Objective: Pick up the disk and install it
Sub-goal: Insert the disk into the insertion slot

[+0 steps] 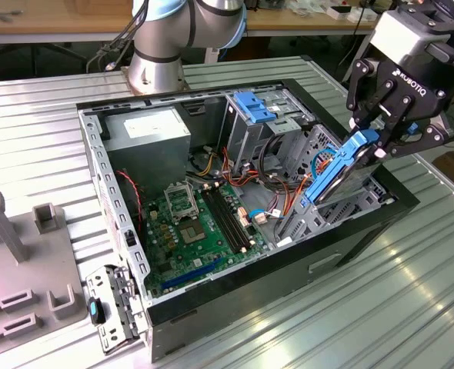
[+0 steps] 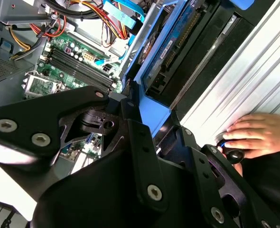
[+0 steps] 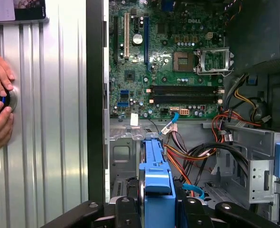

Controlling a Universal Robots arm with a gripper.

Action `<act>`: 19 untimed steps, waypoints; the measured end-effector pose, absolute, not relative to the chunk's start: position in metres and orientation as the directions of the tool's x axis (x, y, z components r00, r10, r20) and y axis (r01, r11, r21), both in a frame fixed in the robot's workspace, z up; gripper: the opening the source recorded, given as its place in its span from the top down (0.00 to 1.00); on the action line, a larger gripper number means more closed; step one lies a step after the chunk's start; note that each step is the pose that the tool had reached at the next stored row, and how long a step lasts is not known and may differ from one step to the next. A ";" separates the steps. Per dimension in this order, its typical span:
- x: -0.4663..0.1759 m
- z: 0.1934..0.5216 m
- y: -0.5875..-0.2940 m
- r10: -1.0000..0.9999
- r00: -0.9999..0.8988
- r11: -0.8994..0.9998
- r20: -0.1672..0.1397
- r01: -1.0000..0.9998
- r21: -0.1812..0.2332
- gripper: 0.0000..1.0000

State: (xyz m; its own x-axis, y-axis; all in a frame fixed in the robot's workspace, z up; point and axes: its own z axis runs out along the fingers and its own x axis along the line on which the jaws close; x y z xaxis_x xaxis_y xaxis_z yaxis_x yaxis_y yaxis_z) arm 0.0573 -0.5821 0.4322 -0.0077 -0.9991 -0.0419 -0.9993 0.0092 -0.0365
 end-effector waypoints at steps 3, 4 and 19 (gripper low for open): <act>0.057 0.432 -0.582 -0.999 -0.008 0.009 -0.042 -0.999 -0.037 0.63; 0.057 0.432 -0.582 -0.999 -0.008 0.009 -0.041 -0.999 -0.037 0.62; 0.058 0.432 -0.582 -0.999 -0.008 0.009 -0.041 -0.999 -0.037 0.64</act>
State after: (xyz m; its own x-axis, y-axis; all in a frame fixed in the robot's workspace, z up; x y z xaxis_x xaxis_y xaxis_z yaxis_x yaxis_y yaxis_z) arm 0.0582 -0.5820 0.4317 -0.0076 -0.9991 -0.0411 -0.9993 0.0091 -0.0368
